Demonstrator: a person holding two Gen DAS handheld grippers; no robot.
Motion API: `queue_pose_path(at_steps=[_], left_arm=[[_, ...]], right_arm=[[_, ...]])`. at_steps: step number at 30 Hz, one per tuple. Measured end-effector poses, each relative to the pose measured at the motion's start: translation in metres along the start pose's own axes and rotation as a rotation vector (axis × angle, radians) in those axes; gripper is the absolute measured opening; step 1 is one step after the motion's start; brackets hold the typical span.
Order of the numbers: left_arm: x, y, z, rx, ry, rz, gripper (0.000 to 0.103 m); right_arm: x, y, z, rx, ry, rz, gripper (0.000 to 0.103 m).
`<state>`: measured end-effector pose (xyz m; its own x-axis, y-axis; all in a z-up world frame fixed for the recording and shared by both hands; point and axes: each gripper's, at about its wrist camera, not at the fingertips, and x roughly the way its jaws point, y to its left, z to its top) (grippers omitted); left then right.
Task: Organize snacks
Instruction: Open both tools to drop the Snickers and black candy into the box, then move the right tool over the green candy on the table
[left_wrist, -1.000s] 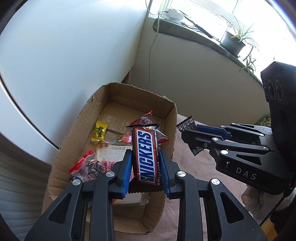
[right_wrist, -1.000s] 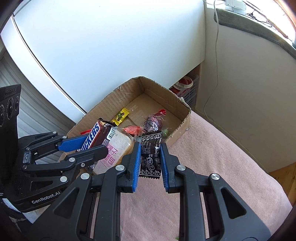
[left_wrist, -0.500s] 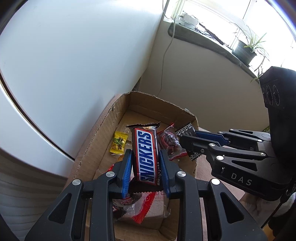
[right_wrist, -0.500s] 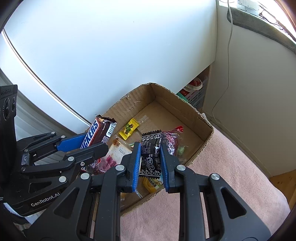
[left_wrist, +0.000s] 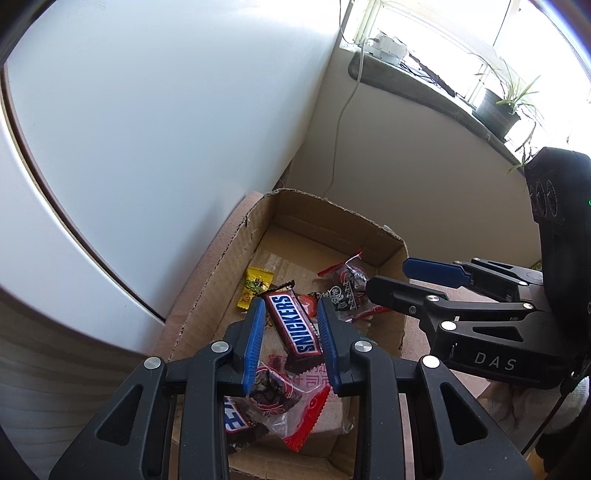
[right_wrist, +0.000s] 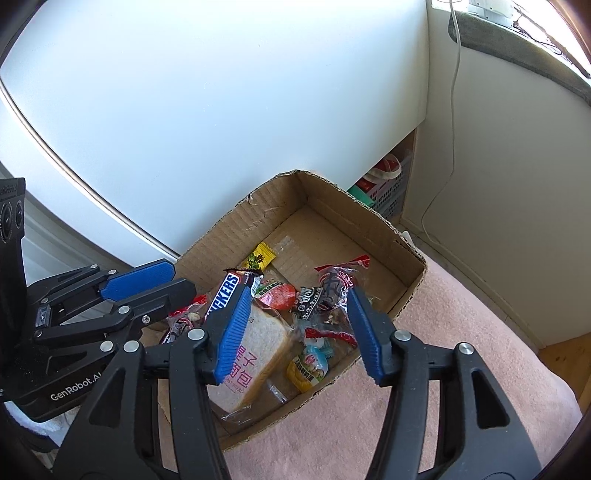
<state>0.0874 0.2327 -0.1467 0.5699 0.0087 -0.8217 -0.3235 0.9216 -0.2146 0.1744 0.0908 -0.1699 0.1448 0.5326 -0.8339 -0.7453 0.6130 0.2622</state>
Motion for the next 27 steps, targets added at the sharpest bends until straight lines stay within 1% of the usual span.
queue_pose_path(at_steps=[2,3,5,6,9,12,16,19,21,27], left_arm=[[-0.003,0.000,-0.001,-0.002,-0.002,0.002,0.032],[-0.004,0.000,-0.002,-0.001,-0.005,0.003,0.037],[-0.006,-0.001,-0.002,0.004,-0.010,0.006,0.039],[-0.007,-0.002,-0.003,0.007,-0.010,0.008,0.040],[-0.011,-0.005,-0.005,0.021,-0.015,0.012,0.048],[-0.016,-0.008,-0.008,0.032,-0.025,0.019,0.054],[-0.025,-0.012,-0.015,0.051,-0.036,0.027,0.055],[-0.032,-0.014,-0.020,0.060,-0.042,0.026,0.055],[-0.036,-0.014,-0.025,0.060,-0.044,0.023,0.055],[-0.047,-0.011,-0.044,0.052,-0.035,0.013,0.055]], right_arm=[[-0.003,-0.001,-0.001,0.001,-0.004,-0.002,0.057],[-0.006,-0.001,-0.002,0.002,-0.005,-0.002,0.057],[-0.010,-0.002,-0.003,0.003,-0.009,-0.007,0.065],[-0.013,-0.002,-0.005,0.003,-0.013,-0.011,0.066],[-0.021,-0.003,-0.008,0.002,-0.016,-0.021,0.066],[-0.030,-0.005,-0.013,0.001,-0.024,-0.046,0.066],[-0.046,-0.011,-0.024,0.014,-0.040,-0.060,0.066],[-0.059,-0.015,-0.040,0.021,-0.054,-0.086,0.066],[-0.066,-0.020,-0.053,0.032,-0.056,-0.097,0.066],[-0.084,-0.035,-0.104,0.055,-0.054,-0.175,0.066]])
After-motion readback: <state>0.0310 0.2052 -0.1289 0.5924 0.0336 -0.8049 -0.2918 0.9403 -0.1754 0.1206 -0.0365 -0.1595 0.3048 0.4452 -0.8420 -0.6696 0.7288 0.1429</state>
